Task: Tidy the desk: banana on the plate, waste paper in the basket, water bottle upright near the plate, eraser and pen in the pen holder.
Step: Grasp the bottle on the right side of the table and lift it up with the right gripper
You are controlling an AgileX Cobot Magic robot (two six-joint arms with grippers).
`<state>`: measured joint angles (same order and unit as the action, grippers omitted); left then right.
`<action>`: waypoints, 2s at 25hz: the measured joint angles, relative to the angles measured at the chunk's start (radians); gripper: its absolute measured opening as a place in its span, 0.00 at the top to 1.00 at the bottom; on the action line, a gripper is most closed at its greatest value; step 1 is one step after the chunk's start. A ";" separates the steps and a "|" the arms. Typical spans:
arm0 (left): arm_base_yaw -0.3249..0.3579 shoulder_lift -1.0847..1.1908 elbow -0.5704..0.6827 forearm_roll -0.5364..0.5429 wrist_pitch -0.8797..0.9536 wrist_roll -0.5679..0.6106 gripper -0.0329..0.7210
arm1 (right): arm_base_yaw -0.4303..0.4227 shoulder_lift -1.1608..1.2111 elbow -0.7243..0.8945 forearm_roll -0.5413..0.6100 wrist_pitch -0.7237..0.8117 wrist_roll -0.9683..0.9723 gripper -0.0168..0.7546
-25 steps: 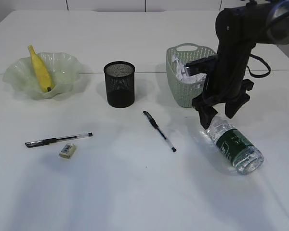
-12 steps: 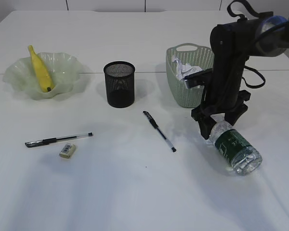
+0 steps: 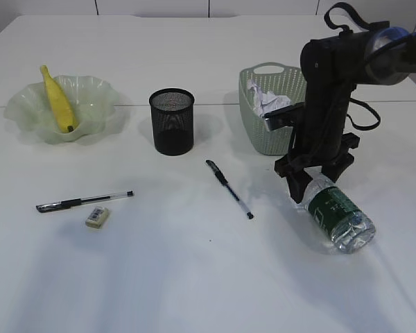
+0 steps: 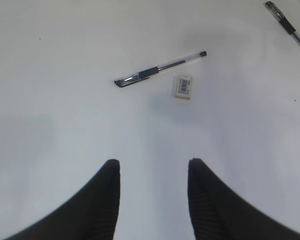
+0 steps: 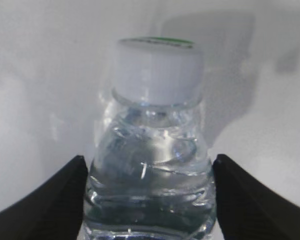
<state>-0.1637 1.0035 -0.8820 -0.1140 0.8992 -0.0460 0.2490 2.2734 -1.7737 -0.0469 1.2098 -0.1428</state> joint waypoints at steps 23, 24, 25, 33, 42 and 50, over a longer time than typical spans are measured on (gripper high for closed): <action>0.000 0.000 0.000 0.000 0.000 0.000 0.53 | 0.000 -0.024 -0.002 0.061 -0.002 0.006 0.46; 0.000 0.000 0.000 0.000 0.000 0.000 0.53 | 0.000 -0.036 -0.002 0.063 -0.002 0.008 0.46; 0.000 0.000 0.000 0.000 0.000 0.000 0.53 | 0.000 -0.049 -0.002 0.065 -0.002 0.010 0.46; 0.000 0.000 0.000 0.000 0.000 0.000 0.53 | 0.000 -0.178 0.009 0.096 -0.002 0.033 0.46; 0.000 0.000 0.000 -0.010 0.000 0.000 0.53 | 0.000 -0.443 0.271 0.103 0.001 0.039 0.46; 0.000 0.000 0.000 -0.024 0.000 0.000 0.53 | 0.000 -0.720 0.462 0.103 0.006 0.040 0.46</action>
<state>-0.1637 1.0035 -0.8820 -0.1379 0.8992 -0.0460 0.2490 1.5537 -1.3116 0.0561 1.2159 -0.1025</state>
